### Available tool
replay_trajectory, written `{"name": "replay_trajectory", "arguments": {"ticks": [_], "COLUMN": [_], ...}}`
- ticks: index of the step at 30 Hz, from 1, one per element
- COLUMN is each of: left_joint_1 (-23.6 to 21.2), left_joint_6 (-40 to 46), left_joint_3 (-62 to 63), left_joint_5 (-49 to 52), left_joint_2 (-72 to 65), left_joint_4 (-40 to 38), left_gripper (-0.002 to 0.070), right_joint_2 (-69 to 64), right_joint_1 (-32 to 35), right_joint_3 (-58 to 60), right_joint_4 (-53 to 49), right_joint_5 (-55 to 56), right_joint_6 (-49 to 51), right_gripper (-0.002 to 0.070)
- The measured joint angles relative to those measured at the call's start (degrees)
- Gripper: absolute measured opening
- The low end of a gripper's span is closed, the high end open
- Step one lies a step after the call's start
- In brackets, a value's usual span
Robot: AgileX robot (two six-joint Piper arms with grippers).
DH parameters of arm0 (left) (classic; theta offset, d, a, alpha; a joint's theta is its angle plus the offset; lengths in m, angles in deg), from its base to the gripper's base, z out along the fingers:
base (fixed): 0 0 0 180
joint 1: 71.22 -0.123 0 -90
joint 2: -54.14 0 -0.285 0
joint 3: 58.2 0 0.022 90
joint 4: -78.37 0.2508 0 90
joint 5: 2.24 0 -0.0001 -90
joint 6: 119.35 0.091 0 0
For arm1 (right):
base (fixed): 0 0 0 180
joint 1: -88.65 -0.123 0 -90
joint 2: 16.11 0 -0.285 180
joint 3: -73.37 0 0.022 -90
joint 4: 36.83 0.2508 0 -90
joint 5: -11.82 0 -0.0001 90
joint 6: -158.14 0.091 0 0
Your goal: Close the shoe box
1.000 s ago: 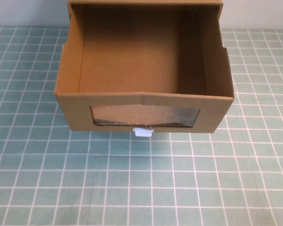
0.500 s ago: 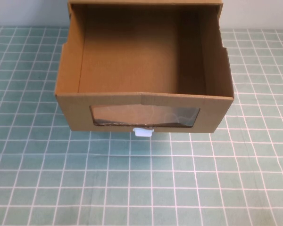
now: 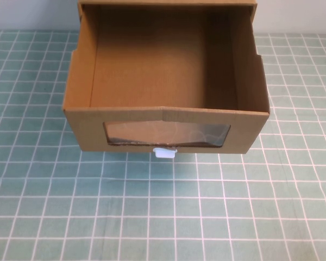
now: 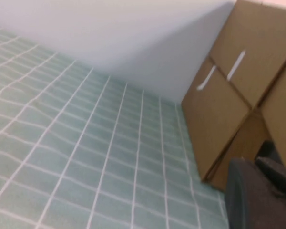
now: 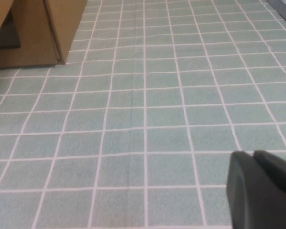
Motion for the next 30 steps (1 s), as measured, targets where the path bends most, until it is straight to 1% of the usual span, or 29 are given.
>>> {"name": "replay_trajectory", "arguments": {"ticks": [2, 4, 6, 9, 12, 18, 19, 23, 30], "left_joint_1": [0.0, 0.0, 0.0, 0.0, 0.0, 0.0, 0.0, 0.0, 0.0], "left_joint_6": [-0.8, -2.6, -3.8, -3.2, 2.3, 16.7, 18.9, 29.5, 46.1], "left_joint_3": [0.0, 0.0, 2.2, 9.5, 19.6, 41.8, 44.6, 57.2, 75.8], "left_joint_5": [-1.1, -0.1, 3.9, 12.0, 20.5, 37.7, 39.0, 40.7, 39.2], "left_joint_2": [0.0, 0.0, -0.2, -3.9, -11.8, -34.0, -37.0, -50.6, -69.4], "left_joint_4": [-0.6, -2.2, -3.6, -4.4, -4.4, -4.7, -5.2, -10.3, -25.2], "left_gripper": [-0.0005, -0.0005, -0.0005, -0.0005, -0.0005, -0.0005, -0.0005, -0.0005, -0.0005], "right_joint_2": [0.0, 0.0, 0.0, 0.0, 0.0, 0.0, 0.0, 0.0, 0.0], "right_joint_1": [0.0, 0.0, 0.0, 0.0, 0.0, 0.0, 0.0, 0.0, 0.0], "right_joint_3": [0.0, 0.0, 0.0, 0.0, 0.0, 0.0, 0.0, 0.0, 0.0], "right_joint_4": [0.0, 0.0, 0.0, 0.0, 0.0, 0.0, 0.0, 0.0, 0.0], "right_joint_5": [0.0, 0.0, 0.0, 0.0, 0.0, 0.0, 0.0, 0.0, 0.0], "right_joint_6": [0.0, 0.0, 0.0, 0.0, 0.0, 0.0, 0.0, 0.0, 0.0], "right_gripper": [-0.0013, -0.0013, -0.0013, -0.0013, -0.0013, -0.0013, -0.0013, -0.0013, -0.0013]}}
